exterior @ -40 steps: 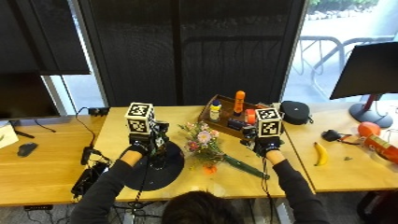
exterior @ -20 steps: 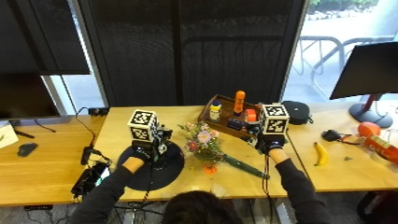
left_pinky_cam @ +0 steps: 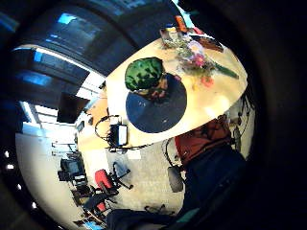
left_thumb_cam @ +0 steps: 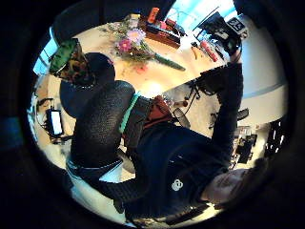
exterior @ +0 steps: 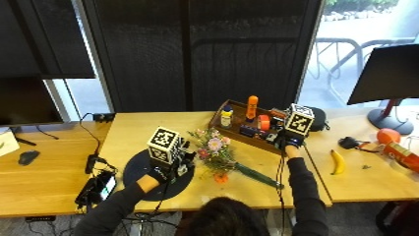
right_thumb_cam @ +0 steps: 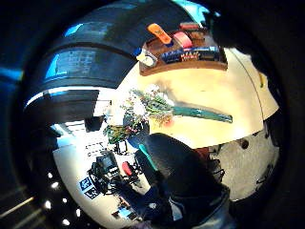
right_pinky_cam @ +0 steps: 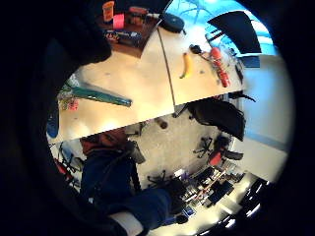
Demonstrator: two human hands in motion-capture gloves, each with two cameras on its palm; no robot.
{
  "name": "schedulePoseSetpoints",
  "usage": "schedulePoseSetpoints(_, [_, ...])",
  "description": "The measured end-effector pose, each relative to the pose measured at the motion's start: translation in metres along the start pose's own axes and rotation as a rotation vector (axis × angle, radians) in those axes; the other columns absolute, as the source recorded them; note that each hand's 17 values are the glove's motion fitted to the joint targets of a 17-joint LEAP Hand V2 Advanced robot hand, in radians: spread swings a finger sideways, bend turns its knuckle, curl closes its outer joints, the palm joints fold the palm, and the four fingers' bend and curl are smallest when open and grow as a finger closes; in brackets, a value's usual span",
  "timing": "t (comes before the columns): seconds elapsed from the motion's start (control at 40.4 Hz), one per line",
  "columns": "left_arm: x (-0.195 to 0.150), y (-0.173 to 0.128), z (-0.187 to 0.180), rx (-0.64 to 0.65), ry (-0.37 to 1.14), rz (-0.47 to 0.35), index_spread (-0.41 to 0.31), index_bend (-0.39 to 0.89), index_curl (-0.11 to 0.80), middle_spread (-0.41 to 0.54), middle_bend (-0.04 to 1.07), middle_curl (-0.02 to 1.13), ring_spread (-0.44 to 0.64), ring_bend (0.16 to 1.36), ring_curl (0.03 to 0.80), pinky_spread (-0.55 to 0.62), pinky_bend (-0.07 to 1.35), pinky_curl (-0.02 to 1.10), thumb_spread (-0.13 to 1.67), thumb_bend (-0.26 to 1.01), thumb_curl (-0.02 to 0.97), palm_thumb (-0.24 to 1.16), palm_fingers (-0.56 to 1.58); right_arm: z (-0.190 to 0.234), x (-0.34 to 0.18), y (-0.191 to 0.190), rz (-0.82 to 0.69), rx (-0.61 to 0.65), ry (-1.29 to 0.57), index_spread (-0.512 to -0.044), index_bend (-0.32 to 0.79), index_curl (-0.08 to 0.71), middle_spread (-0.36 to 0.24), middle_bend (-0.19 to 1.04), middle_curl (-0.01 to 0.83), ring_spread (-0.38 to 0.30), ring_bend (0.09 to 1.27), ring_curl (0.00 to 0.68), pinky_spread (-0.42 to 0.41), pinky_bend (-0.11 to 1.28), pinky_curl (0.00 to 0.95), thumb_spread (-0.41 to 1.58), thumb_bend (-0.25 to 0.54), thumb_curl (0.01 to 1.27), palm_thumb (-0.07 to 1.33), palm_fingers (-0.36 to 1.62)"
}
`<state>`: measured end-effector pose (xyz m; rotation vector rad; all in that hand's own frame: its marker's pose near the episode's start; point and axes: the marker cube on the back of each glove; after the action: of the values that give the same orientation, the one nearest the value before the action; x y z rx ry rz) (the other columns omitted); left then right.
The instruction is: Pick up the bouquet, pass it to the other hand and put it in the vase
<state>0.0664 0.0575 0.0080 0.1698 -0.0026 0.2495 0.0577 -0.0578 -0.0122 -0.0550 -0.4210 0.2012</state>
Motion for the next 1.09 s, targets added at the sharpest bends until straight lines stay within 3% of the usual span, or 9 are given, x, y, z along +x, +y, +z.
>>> schedulePoseSetpoints(0.173, [0.004,-0.003,0.012,0.011,0.009,0.009,-0.011,0.13,0.287,0.162,0.19,0.32,0.22,0.52,0.295,0.34,0.30,0.33,1.17,-0.02,0.256,0.19,0.23,0.048,0.019,-0.028,0.037,-0.077,-0.003,-0.347,0.14,0.254,-0.107,0.16,0.332,-0.127,0.43,0.328,0.066,0.37,0.345,1.03,-0.005,0.28,0.35,0.55])
schedulePoseSetpoints(0.273, [0.002,-0.006,0.018,0.022,-0.027,0.003,-0.011,0.14,0.288,0.165,0.19,0.33,0.22,0.52,0.296,0.34,0.31,0.34,1.17,-0.02,0.260,0.19,0.22,0.081,0.028,-0.029,0.139,-0.214,0.022,-0.343,0.10,0.236,-0.106,0.18,0.338,-0.124,0.44,0.330,0.085,0.38,0.346,1.01,-0.008,0.29,0.39,0.50])
schedulePoseSetpoints(0.396, [0.000,-0.011,0.021,0.031,-0.044,-0.003,-0.010,0.14,0.289,0.167,0.19,0.34,0.23,0.52,0.298,0.34,0.31,0.34,1.17,-0.02,0.265,0.19,0.22,0.120,0.035,-0.052,0.057,-0.144,0.037,-0.336,0.11,0.229,-0.106,0.20,0.351,-0.122,0.45,0.334,0.088,0.35,0.341,1.00,-0.016,0.30,0.43,0.48])
schedulePoseSetpoints(0.545, [-0.002,-0.013,0.021,0.029,-0.036,-0.006,-0.006,0.13,0.286,0.175,0.19,0.34,0.24,0.52,0.303,0.34,0.32,0.35,1.17,-0.02,0.269,0.19,0.20,0.172,0.043,-0.041,0.233,-0.422,-0.006,-0.334,0.10,0.221,-0.112,0.22,0.367,-0.128,0.47,0.339,0.092,0.33,0.335,0.99,-0.011,0.32,0.49,0.49])
schedulePoseSetpoints(0.669, [-0.002,-0.013,0.022,0.024,-0.029,-0.002,-0.004,0.13,0.285,0.179,0.19,0.35,0.25,0.53,0.305,0.35,0.33,0.35,1.16,-0.02,0.272,0.18,0.19,0.183,0.034,-0.031,0.060,-0.174,0.008,-0.346,0.12,0.226,-0.127,0.22,0.374,-0.138,0.47,0.345,0.088,0.32,0.336,0.97,-0.017,0.33,0.52,0.50])
schedulePoseSetpoints(0.991, [-0.011,-0.017,0.032,0.016,-0.029,-0.026,-0.002,0.14,0.286,0.187,0.19,0.36,0.26,0.53,0.305,0.36,0.33,0.35,1.14,-0.02,0.280,0.17,0.17,0.239,0.038,-0.008,0.164,-0.149,0.197,-0.365,0.07,0.206,-0.137,0.22,0.391,-0.137,0.45,0.351,0.104,0.38,0.360,0.97,-0.041,0.33,0.50,0.47])
schedulePoseSetpoints(1.09, [-0.013,-0.015,0.035,-0.029,-0.020,-0.028,-0.002,0.14,0.286,0.190,0.19,0.36,0.26,0.53,0.305,0.36,0.34,0.35,1.13,-0.02,0.284,0.18,0.17,0.241,0.039,-0.009,0.202,-0.077,0.181,-0.377,0.14,0.217,-0.133,0.21,0.391,-0.132,0.42,0.346,0.107,0.39,0.364,0.98,-0.024,0.33,0.51,0.45])
